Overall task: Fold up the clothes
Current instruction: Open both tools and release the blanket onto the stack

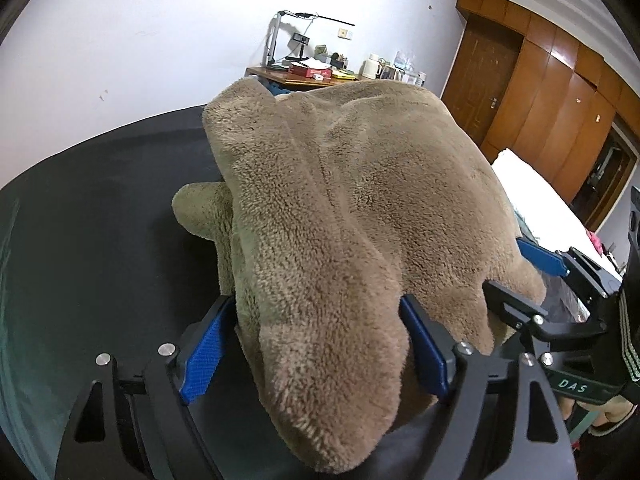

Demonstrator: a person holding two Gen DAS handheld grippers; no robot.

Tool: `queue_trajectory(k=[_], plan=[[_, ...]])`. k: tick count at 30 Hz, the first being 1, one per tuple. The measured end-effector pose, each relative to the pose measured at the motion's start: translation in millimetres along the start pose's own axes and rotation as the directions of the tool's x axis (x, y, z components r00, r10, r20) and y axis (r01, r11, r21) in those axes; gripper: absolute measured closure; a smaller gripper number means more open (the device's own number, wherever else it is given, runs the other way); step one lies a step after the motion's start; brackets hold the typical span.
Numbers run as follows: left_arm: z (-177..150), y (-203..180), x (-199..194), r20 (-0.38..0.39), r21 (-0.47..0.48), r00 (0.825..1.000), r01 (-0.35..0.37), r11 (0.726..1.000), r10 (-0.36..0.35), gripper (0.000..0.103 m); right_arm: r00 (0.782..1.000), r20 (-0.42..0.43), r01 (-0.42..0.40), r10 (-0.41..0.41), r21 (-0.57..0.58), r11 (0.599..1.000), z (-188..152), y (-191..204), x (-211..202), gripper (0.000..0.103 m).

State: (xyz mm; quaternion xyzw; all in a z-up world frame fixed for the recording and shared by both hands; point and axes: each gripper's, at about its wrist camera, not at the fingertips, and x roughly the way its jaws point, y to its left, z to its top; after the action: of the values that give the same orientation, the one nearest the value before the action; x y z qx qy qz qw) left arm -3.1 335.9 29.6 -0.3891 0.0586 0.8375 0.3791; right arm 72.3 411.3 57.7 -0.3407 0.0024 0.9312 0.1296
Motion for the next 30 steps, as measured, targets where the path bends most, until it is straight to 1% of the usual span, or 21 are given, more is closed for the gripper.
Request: queue_trajectory(k=[5,12,14,16,19,25,30], plan=[[-8,-1,-9,0.021,-0.002,1.000,-0.019,1.000,0.019,0.015,1.000,0.000,0.018,-0.018,0.006,1.000,2,2,2,0.026],[-21,-6,-22,0.046,0.014,0.997,-0.068,0.998,0.067,0.014,0.999,0.003,0.037,-0.037,0.000,0.999,4,4,3,0.023],[-23,-5,-24,0.045,0.009,0.996,-0.078,0.997,0.077,0.011,0.999,0.003,0.054,-0.054,-0.007,0.999,4,6,3,0.021],[-25,-2,-25,0.038,-0.006,0.996,-0.083,0.997,0.083,0.001,0.997,0.003,0.073,-0.073,-0.012,0.997,5,7,3,0.018],[-27,4,-25,0.024,-0.026,0.996,-0.081,0.996,0.081,0.001,0.997,0.002,0.081,-0.081,-0.010,0.997,5,7,3,0.016],[-31,-2,-28,0.022,-0.004,0.995,-0.094,0.996,0.094,0.001,0.996,0.000,0.094,-0.094,0.000,0.996,6,6,4,0.012],[-38,-9,-34,0.030,0.020,0.995,-0.093,0.995,0.093,0.001,0.992,0.001,0.126,-0.127,0.080,0.989,3,2,-1,0.010]])
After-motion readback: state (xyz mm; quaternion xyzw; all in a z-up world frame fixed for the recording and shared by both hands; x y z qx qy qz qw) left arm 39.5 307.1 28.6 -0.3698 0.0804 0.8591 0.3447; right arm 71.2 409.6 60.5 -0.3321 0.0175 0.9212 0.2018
